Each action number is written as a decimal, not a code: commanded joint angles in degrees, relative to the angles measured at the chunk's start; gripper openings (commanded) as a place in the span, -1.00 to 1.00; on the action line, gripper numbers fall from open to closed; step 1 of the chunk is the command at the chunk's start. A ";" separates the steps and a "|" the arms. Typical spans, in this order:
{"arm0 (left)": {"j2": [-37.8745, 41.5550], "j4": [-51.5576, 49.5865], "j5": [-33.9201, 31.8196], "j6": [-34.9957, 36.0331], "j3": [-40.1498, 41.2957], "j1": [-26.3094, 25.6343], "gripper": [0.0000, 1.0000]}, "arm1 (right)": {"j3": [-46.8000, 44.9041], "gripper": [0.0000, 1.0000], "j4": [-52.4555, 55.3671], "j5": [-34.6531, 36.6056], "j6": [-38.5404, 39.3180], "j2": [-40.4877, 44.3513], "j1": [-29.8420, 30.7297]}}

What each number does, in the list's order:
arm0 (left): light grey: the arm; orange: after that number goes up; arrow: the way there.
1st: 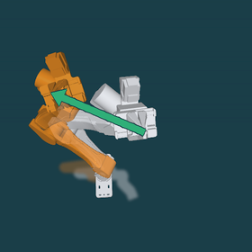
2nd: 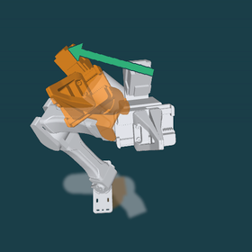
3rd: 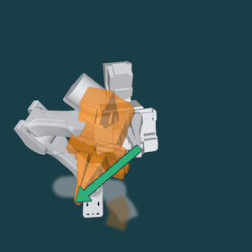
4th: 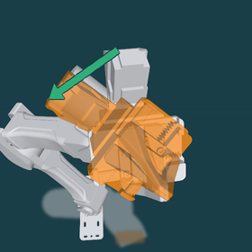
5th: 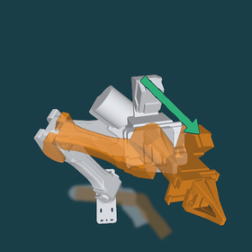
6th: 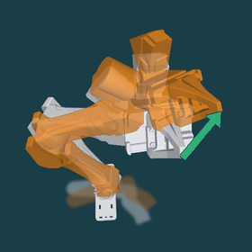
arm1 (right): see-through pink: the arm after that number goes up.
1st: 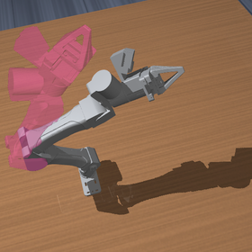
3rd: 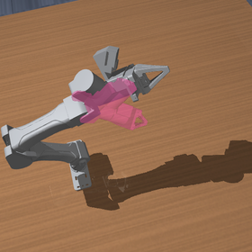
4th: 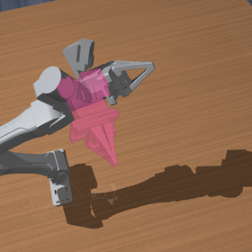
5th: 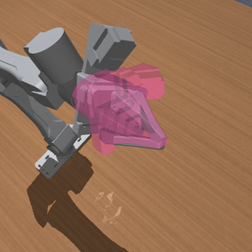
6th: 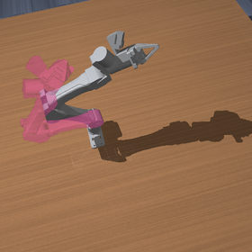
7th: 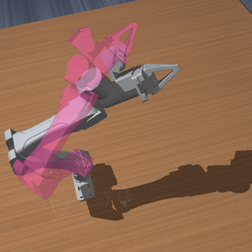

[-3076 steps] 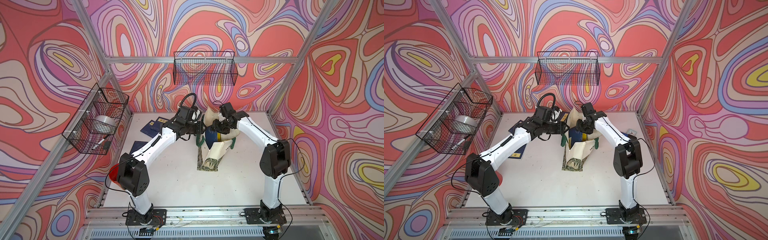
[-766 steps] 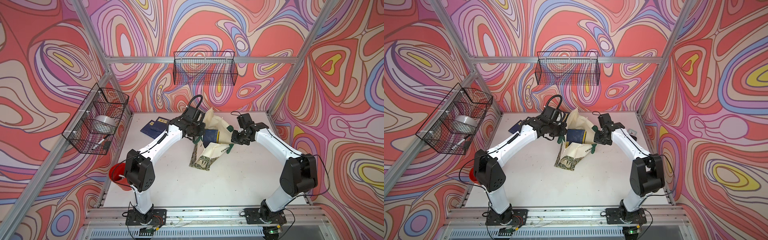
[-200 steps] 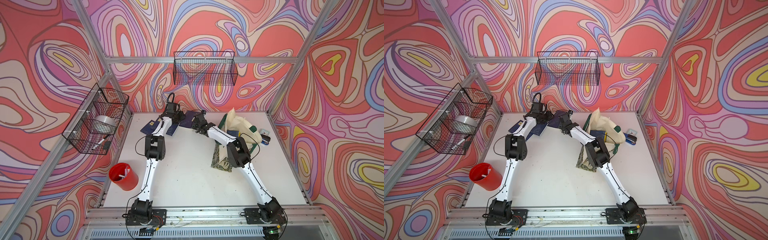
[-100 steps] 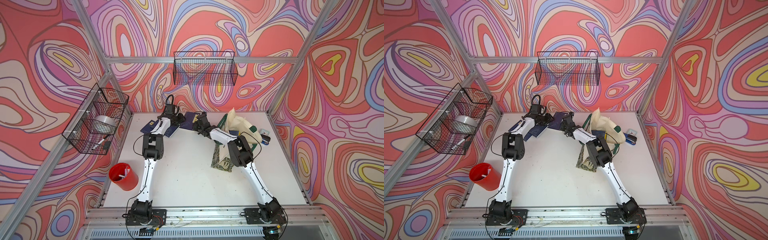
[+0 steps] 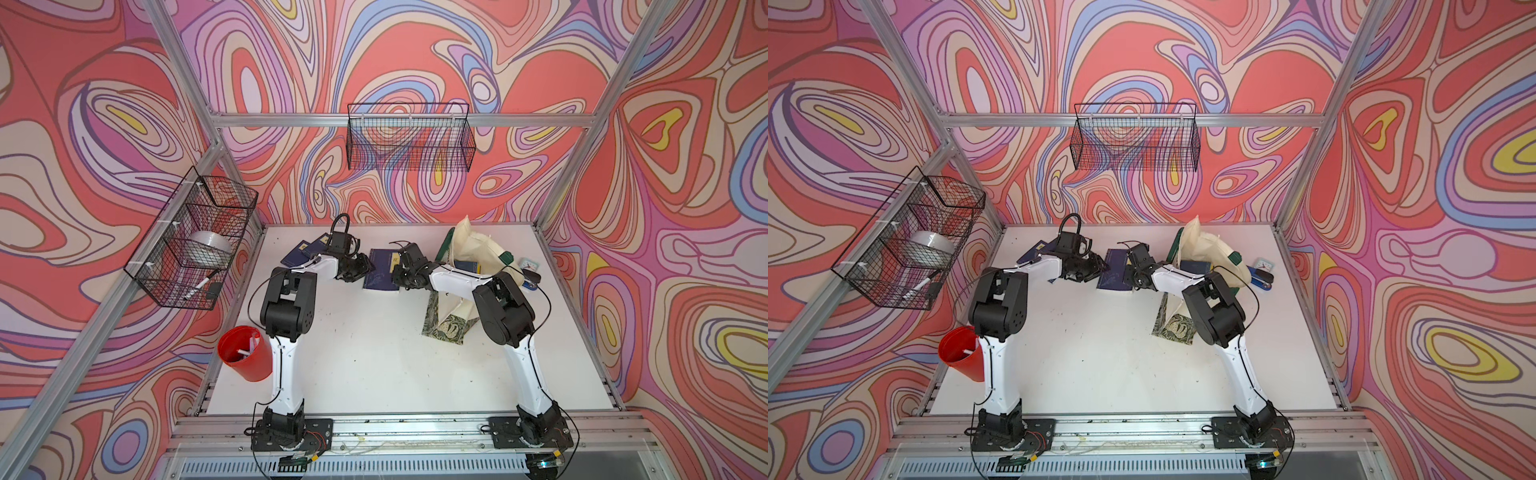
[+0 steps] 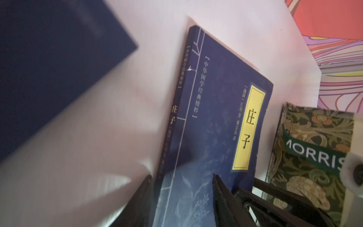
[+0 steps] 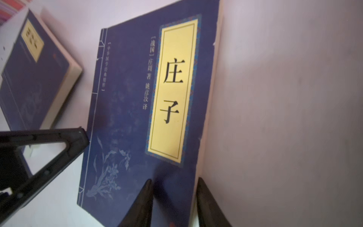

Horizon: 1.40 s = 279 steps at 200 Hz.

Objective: Put the books into the canvas bag
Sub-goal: Move the book to the center of the board, then pick up the book from the center of the board.

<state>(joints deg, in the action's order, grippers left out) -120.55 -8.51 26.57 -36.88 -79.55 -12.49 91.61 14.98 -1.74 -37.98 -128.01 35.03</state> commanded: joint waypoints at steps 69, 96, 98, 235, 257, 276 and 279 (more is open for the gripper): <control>32.53 -0.30 -2.39 -2.61 38.46 -3.25 0.08 | -15.65 -0.08 9.56 -0.12 -2.31 13.76 10.76; 33.57 3.35 1.67 -6.64 42.77 0.15 0.12 | -14.67 -0.08 10.83 1.56 -0.58 13.99 10.77; 33.48 4.17 2.14 -6.96 43.06 0.49 0.12 | -14.52 -0.09 10.85 1.50 -0.40 13.76 10.77; 28.16 47.66 19.16 -29.84 53.27 2.56 0.04 | -13.26 -0.18 4.45 -10.97 -4.30 6.08 10.71; 26.42 51.48 20.82 -31.59 53.52 3.19 -0.01 | -13.49 -0.13 4.18 -11.49 -4.60 6.09 10.63; 25.70 51.71 20.99 -31.44 53.99 4.13 -0.22 | -13.82 -0.12 4.50 -10.96 -4.57 6.68 10.59; 25.86 51.37 20.91 -31.13 53.97 4.18 -0.27 | -13.90 -0.12 4.60 -10.74 -4.57 6.83 10.59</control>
<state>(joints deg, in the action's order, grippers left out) -93.93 36.95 44.25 -65.45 -26.30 -9.08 79.61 18.24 -10.37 -41.69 -118.93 44.86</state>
